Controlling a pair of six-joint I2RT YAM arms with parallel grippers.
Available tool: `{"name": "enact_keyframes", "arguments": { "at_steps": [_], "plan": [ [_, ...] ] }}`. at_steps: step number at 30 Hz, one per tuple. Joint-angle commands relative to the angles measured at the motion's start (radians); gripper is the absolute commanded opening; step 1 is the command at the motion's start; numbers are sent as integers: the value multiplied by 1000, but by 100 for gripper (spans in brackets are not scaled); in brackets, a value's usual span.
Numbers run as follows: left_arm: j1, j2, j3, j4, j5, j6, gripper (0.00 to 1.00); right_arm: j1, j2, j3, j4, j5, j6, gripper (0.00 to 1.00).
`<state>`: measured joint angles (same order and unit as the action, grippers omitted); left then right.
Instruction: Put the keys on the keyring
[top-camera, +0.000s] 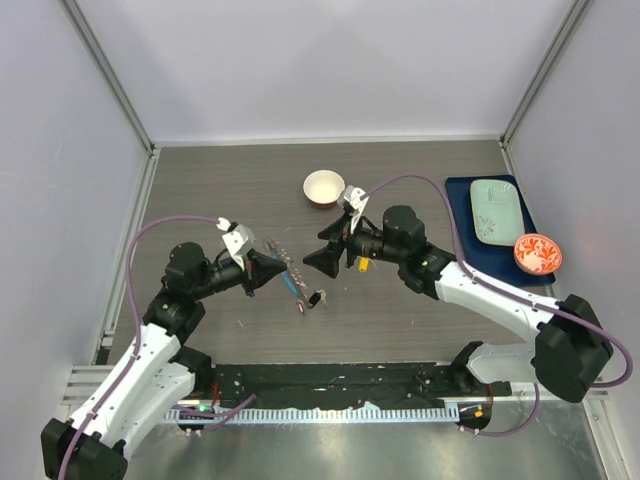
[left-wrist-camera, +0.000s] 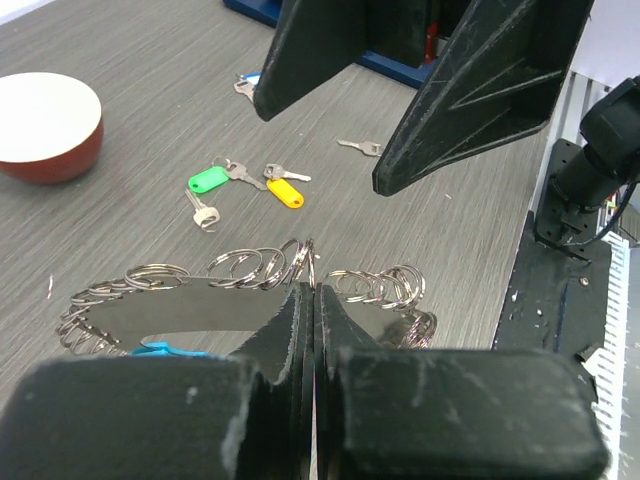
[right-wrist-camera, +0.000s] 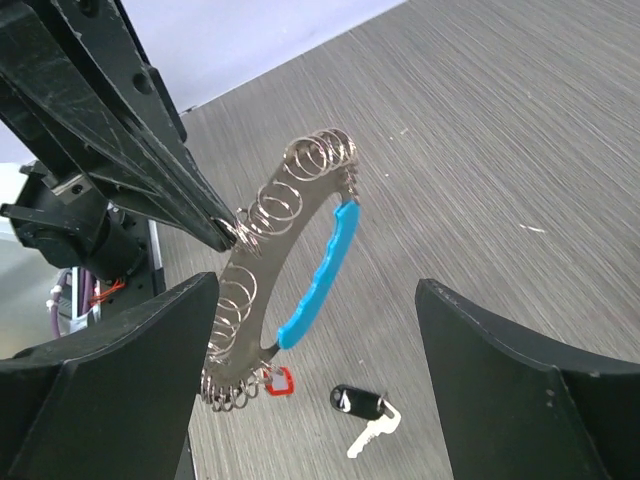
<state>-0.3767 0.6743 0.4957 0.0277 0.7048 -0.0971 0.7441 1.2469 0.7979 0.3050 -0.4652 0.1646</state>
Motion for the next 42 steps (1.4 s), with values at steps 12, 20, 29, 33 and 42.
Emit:
{"name": "enact_keyframes", "arguments": {
  "at_steps": [12, 20, 29, 33, 42],
  "plan": [
    [5, -16, 40, 107, 78, -4, 0, 11, 82, 80, 89, -95, -4, 86],
    [5, -15, 40, 120, 102, -10, 0, 20, 111, 99, 86, -90, -5, 86],
    [5, -18, 27, 159, 193, -27, 0, 20, 187, 205, 14, 118, 16, 85],
    [5, -41, 18, 167, 159, -32, 0, 18, 201, 233, -92, 253, 24, 84],
    [5, -38, 41, 74, 51, 10, 0, 17, 79, 172, -92, 244, 4, 84]
  ]
}}
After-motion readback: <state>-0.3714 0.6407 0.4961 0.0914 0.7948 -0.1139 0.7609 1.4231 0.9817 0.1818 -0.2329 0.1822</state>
